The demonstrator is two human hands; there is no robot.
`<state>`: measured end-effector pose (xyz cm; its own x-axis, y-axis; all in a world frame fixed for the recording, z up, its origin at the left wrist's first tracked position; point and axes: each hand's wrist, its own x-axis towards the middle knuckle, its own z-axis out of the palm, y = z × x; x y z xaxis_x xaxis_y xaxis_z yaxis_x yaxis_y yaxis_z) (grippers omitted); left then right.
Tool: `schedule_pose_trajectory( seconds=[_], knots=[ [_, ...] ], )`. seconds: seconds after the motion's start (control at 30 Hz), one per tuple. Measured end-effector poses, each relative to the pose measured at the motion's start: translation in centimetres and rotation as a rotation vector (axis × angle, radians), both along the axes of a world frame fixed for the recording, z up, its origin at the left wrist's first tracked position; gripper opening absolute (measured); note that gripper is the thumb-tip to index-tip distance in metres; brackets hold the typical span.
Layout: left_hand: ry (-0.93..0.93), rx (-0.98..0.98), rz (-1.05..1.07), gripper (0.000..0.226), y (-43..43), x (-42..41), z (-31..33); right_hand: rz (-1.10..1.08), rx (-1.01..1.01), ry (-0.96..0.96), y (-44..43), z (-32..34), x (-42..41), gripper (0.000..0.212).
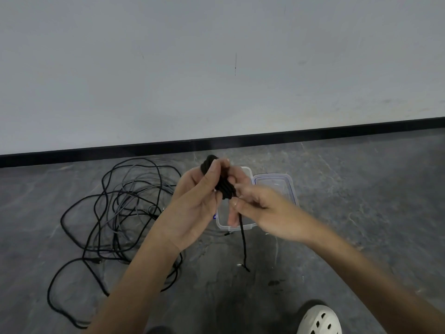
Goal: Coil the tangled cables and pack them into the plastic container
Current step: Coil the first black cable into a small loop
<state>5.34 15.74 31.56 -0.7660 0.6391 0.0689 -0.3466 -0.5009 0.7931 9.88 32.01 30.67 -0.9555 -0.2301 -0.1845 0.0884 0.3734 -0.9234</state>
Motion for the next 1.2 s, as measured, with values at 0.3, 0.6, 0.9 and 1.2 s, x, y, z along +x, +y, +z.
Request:
schedule_pose_trajectory(
  seconds=[0.3, 0.6, 0.9, 1.2],
  knots=[
    [0.09, -0.072, 0.324, 0.031, 0.2, -0.9, -0.8, 0.115, 0.054, -0.053, -0.6, 0.4, 0.6, 0.013],
    [0.365, -0.432, 0.439, 0.016, 0.9, -0.3, -1.0, 0.101, 0.012, 0.019, -0.6, 1.0, 0.9, 0.016],
    [0.616, -0.869, 0.416, 0.016, 0.9, -0.3, -2.1, 0.109, -0.026, -0.027, -0.2, 1.4, 1.2, 0.017],
    [0.489, -0.933, -0.024, 0.075, 0.5, 0.0, -1.2, 0.086, -0.034, -0.017, 0.9, 1.8, 0.7, 0.017]
  ],
)
